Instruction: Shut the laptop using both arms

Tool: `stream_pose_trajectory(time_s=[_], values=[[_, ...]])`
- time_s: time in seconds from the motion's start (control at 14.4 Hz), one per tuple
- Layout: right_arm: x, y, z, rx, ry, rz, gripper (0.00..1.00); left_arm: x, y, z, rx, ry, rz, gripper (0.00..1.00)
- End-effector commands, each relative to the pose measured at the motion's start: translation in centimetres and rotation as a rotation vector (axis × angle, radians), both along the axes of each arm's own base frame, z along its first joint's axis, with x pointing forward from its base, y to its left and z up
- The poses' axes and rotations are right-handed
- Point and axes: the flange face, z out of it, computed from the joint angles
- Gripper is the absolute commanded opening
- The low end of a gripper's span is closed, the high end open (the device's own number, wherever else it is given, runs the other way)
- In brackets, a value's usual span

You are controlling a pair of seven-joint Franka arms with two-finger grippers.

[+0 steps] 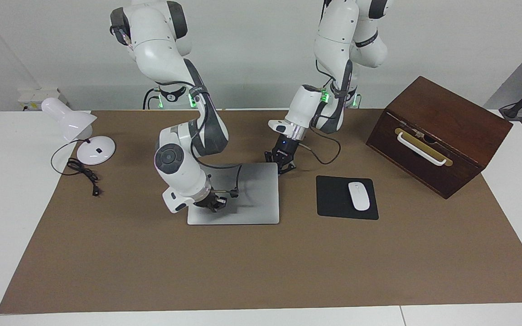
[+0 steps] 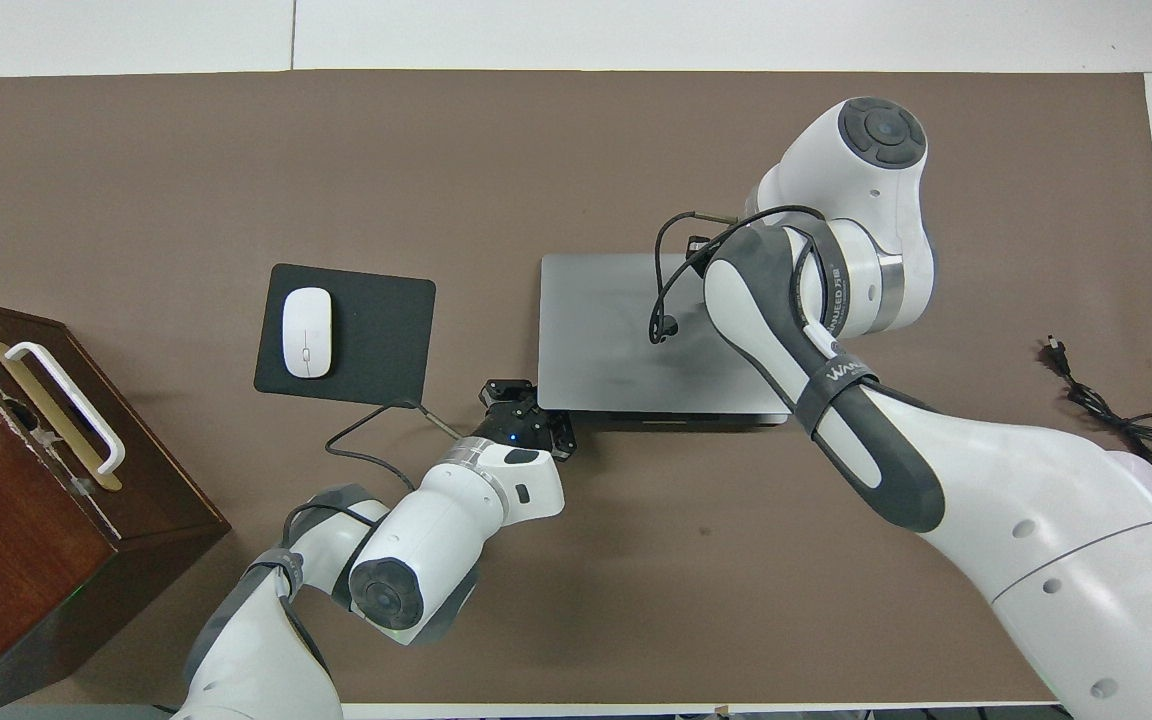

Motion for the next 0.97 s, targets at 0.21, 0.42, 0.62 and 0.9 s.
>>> stream_pose_trajectory(time_s=[0.21, 0.42, 0.62, 0.9], values=[[-0.8, 0.4, -0.2, 0.018, 0.021, -0.028, 0.0, -3.0, 1.4, -5.0, 0.1, 0.106, -0.03, 0.0], [-0.5, 0.3, 2.6, 0.021, 0.039, -0.022, 0.0, -3.0, 1.3, -5.0, 0.1, 0.106, -0.032, 0.0], [-0.3, -0.5, 5.6, 0.017, 0.038, -0.017, 0.0, -3.0, 1.4, -5.0, 0.1, 0.106, -0.03, 0.0], [-0.3, -2.7, 7.8, -0.015, 0.021, -0.016, 0.0, -2.9, 1.3, -4.9, 0.096, 0.105, -0.028, 0.0]])
